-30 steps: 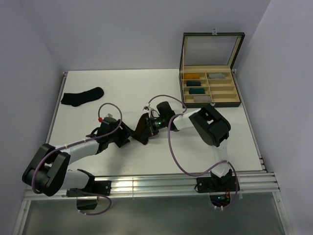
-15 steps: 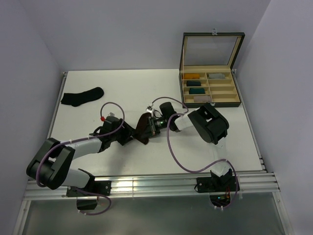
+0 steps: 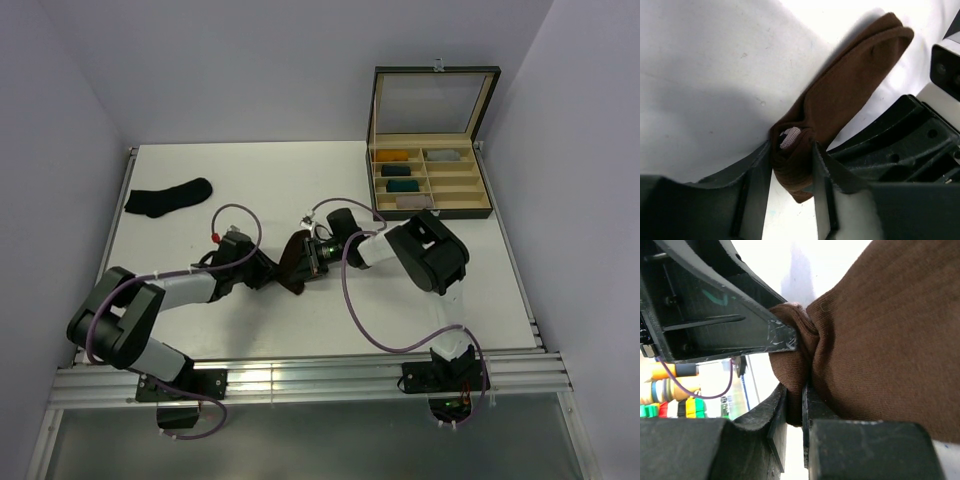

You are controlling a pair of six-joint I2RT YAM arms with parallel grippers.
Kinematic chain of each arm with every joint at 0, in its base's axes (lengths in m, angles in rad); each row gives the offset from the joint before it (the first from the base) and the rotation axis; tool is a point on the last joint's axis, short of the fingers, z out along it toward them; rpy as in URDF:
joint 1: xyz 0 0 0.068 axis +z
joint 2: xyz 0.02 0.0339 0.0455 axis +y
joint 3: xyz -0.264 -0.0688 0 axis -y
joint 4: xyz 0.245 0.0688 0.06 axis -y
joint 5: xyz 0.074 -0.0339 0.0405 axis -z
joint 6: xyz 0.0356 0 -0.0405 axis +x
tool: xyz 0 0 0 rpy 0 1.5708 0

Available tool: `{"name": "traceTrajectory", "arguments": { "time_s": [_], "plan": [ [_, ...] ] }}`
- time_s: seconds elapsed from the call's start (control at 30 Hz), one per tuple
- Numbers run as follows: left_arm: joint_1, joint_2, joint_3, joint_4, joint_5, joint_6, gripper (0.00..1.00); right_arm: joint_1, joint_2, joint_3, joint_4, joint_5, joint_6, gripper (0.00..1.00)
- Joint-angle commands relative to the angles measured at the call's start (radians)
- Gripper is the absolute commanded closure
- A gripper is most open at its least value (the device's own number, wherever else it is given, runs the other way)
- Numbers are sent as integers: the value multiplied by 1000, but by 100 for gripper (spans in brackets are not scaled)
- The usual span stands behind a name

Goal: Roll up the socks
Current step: Roll the sock at the center of the board.

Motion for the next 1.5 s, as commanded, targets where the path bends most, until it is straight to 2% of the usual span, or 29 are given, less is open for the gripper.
{"name": "traceTrajectory", "arguments": {
  "time_s": [0.0,0.1,0.2,0.3,0.47,0.67,0.83,1.03,1.23,1.47],
  "plan": [
    [-6,54,7,-144,-61,59,63,-6,-35,-34,-111,142,-84,84],
    [-7,71,34,-179,-64,87,73,-1,-89,-53,-120,189,-109,77],
    [-7,80,69,-253,-67,128,81,17,-153,-79,-149,270,-158,63],
    [-7,85,112,-320,-70,179,87,45,-267,-114,-178,350,-219,53],
    [-7,92,190,-414,-65,259,90,120,-454,-160,-238,628,-343,48],
    [-7,106,244,-481,-53,303,90,319,-572,-198,-184,1000,-503,43],
    [-7,131,264,-500,-32,328,91,464,-507,-171,-140,1165,-594,41],
    [-7,138,265,-494,-12,331,91,537,-386,-120,-124,1297,-670,39],
    [-7,148,273,-500,-7,339,91,564,-321,-92,-109,1318,-696,39],
    [-7,151,278,-501,-1,342,91,580,-258,-63,-140,1312,-706,46]
  ]
}}
